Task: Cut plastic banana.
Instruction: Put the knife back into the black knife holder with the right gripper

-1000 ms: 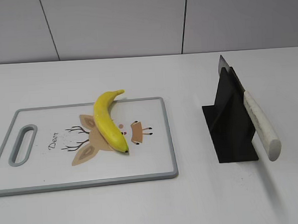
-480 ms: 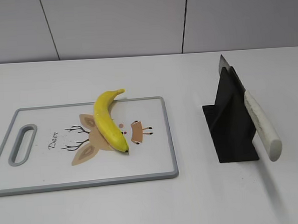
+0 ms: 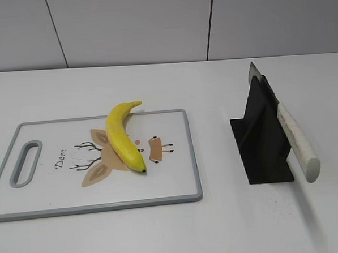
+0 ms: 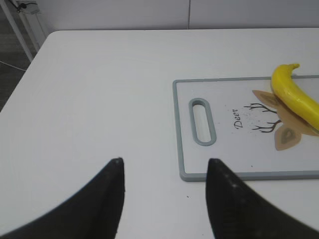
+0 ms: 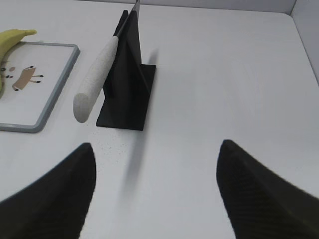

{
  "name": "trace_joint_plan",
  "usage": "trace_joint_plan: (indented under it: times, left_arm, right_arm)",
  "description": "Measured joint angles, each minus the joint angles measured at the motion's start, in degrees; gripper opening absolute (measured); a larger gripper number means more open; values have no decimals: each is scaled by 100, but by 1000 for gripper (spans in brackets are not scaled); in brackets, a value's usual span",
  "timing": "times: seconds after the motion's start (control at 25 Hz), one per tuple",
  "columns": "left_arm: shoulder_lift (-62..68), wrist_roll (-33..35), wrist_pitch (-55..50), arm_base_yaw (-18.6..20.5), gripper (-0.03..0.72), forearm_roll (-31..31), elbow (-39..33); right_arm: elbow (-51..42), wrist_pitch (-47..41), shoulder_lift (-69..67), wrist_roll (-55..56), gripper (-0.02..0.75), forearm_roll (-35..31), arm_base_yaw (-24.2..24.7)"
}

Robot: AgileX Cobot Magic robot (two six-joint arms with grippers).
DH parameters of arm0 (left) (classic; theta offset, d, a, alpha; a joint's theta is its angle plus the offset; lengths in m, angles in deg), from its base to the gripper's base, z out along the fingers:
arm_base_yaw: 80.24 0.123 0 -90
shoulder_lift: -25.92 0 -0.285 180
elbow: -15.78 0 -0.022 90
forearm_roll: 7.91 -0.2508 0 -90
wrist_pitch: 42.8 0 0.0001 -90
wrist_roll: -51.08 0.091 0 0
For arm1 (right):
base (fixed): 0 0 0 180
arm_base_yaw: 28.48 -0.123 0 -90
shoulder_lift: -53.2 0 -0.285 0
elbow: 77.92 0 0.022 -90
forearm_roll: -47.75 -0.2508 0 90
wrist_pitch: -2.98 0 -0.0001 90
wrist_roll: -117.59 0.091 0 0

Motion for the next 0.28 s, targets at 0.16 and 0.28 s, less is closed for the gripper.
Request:
trace_joint_plan:
  times: [0.16,0.28]
  left_arm:
    - [0,0,1,263,482,0,0]
    - [0,0,6,325,470,0,0]
  right_arm:
    - [0,0,0,0,592,-12,0]
    - [0,0,0,0,592,-17,0]
